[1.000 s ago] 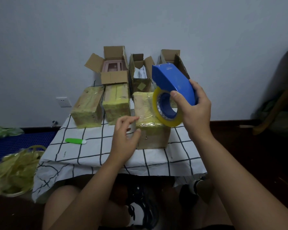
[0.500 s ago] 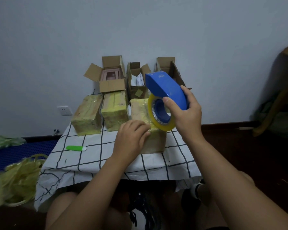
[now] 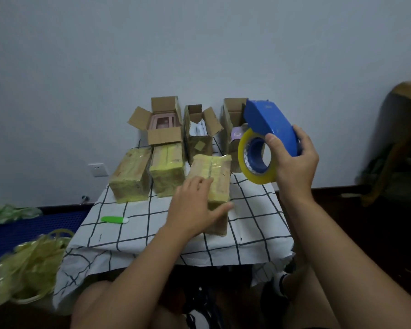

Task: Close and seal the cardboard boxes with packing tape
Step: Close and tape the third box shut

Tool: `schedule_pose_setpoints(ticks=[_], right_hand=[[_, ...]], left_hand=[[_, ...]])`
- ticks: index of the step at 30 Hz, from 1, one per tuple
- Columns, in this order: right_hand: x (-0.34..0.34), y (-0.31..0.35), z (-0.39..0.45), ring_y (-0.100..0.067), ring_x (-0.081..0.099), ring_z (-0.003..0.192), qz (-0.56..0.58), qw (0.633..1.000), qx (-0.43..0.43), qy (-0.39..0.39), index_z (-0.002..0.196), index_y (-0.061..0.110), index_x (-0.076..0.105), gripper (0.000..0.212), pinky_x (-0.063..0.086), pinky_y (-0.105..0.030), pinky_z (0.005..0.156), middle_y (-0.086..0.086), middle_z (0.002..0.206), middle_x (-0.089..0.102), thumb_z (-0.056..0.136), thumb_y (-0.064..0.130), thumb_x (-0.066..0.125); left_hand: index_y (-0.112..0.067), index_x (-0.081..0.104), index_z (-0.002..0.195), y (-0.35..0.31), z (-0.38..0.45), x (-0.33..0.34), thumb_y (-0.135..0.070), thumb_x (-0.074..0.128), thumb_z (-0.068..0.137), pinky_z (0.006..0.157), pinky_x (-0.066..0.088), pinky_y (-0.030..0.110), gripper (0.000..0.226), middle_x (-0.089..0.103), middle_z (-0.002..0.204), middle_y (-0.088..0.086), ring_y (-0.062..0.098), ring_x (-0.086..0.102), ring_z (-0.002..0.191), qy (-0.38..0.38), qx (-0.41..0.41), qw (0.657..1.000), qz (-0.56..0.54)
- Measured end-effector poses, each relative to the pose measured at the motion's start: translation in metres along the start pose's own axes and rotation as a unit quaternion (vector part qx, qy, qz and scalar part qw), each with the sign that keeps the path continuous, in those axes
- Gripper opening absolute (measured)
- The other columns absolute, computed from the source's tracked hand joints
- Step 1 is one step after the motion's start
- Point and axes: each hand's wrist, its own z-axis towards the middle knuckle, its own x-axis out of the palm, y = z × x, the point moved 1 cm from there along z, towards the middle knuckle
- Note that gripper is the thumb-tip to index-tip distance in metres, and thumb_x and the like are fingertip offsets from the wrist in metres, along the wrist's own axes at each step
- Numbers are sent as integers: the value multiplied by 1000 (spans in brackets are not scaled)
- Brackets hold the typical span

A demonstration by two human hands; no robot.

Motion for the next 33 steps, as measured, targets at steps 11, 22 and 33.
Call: schedule_pose_setpoints(ticks=[11, 22, 33], right_hand=[[-28, 10, 6, -10, 60, 113, -48, 998, -40, 8, 134, 19, 56, 64, 55, -23, 90, 4, 126, 61, 79, 41, 81], [-32, 12, 16, -10, 60, 112, -45, 998, -48, 0, 134, 18, 56, 62, 53, -17, 85, 4, 124, 59, 81, 38, 80], [-36, 5, 13, -11, 60, 113, -67, 996, -60, 25, 137, 17, 54, 65, 54, -19, 86, 2, 127, 59, 81, 42, 78]], left_hand=[[-32, 34, 148, 14, 13, -12, -31, 48, 97, 119, 10, 40, 54, 30, 157, -5, 20, 21, 146, 61, 94, 988, 106], [-33, 47, 137, -55, 11, 20, -81, 32, 83, 97, 36, 41, 74, 44, 137, -1, 24, 37, 124, 0, -11, 1000, 29], [-13, 59, 131, 2, 5, 13, -17, 59, 83, 103, 43, 43, 48, 54, 137, 2, 23, 48, 126, -68, 123, 989, -44]])
